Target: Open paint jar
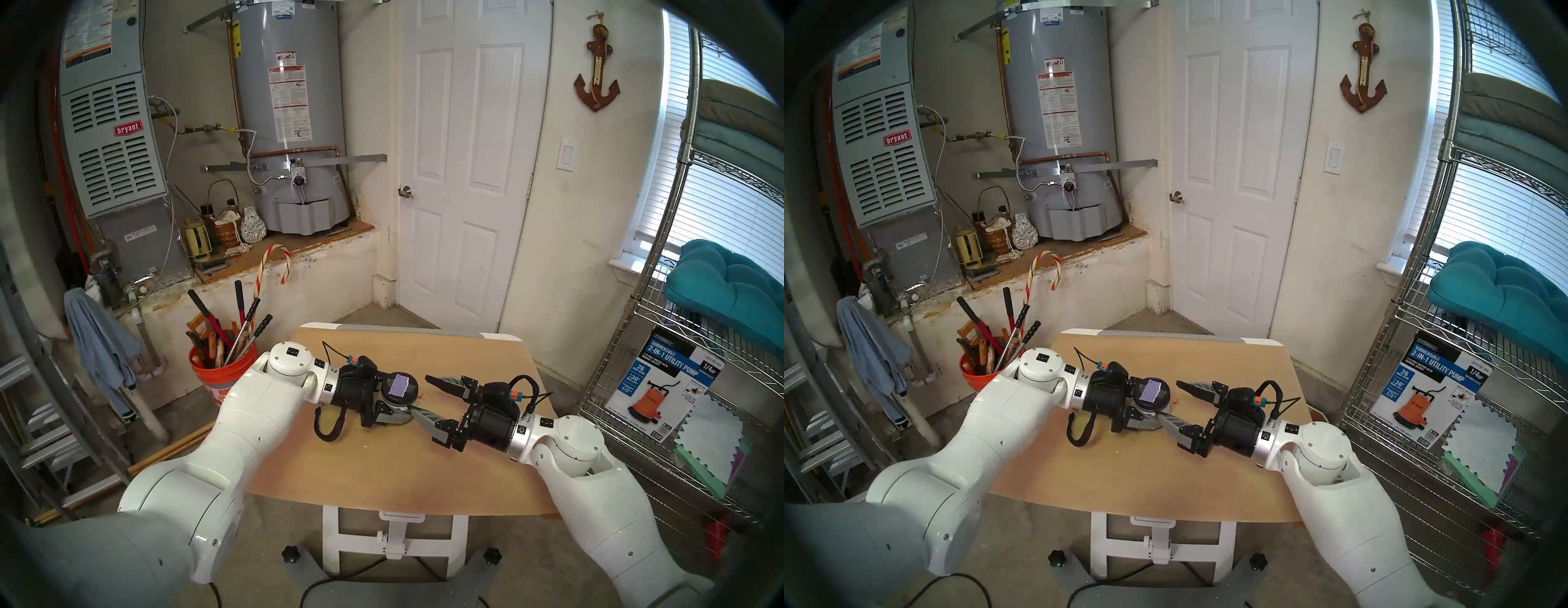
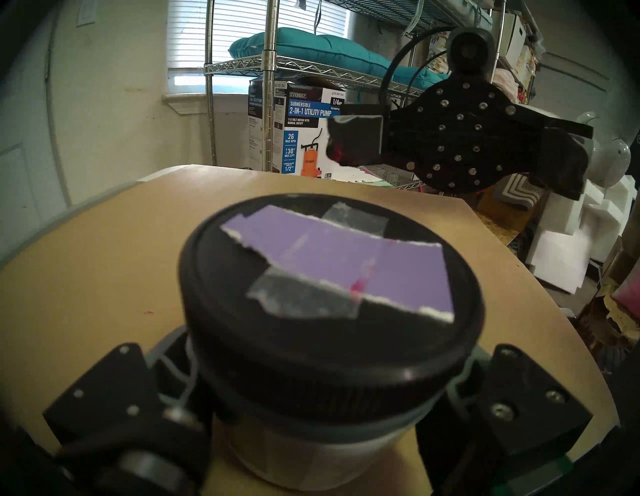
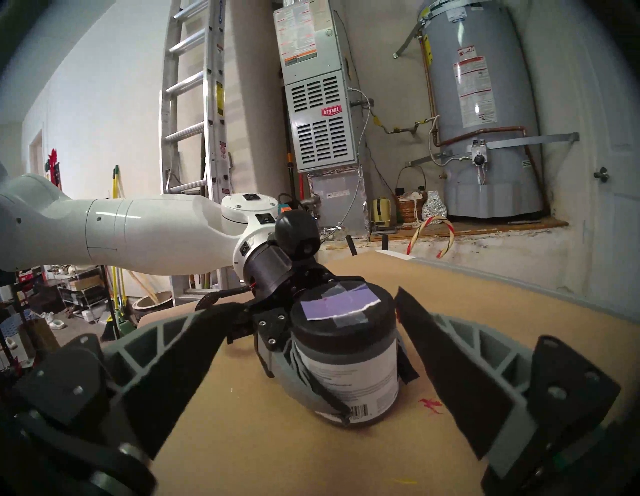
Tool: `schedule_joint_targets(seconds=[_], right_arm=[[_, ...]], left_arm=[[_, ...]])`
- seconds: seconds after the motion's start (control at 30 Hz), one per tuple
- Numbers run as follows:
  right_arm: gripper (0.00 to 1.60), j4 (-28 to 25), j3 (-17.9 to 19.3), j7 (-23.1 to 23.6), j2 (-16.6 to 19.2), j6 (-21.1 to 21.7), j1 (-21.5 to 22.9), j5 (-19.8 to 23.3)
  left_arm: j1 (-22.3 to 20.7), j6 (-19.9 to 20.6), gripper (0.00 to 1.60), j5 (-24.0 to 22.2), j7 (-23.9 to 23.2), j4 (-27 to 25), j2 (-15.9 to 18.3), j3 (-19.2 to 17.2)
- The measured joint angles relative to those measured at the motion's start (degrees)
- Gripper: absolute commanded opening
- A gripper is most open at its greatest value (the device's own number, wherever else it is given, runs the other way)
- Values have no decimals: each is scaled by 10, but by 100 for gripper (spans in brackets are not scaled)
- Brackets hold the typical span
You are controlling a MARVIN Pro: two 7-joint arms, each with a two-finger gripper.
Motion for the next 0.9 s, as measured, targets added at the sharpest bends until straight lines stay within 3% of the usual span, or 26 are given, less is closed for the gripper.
schedule_joint_targets(seconds=[0.37, 0.7, 0.9], right_arm=[[160, -78, -6, -116, -33, -9, -71, -62], [160, -128, 5, -217, -77, -6, -125, -159], [160, -141, -8, -280, -111, 30, -145, -226]], left_arm=[[-5, -1, 0, 0, 2, 9, -2, -1], [-11, -2, 0, -2, 1, 22, -4, -2], [-16, -3, 0, -2, -3, 31, -5, -1]])
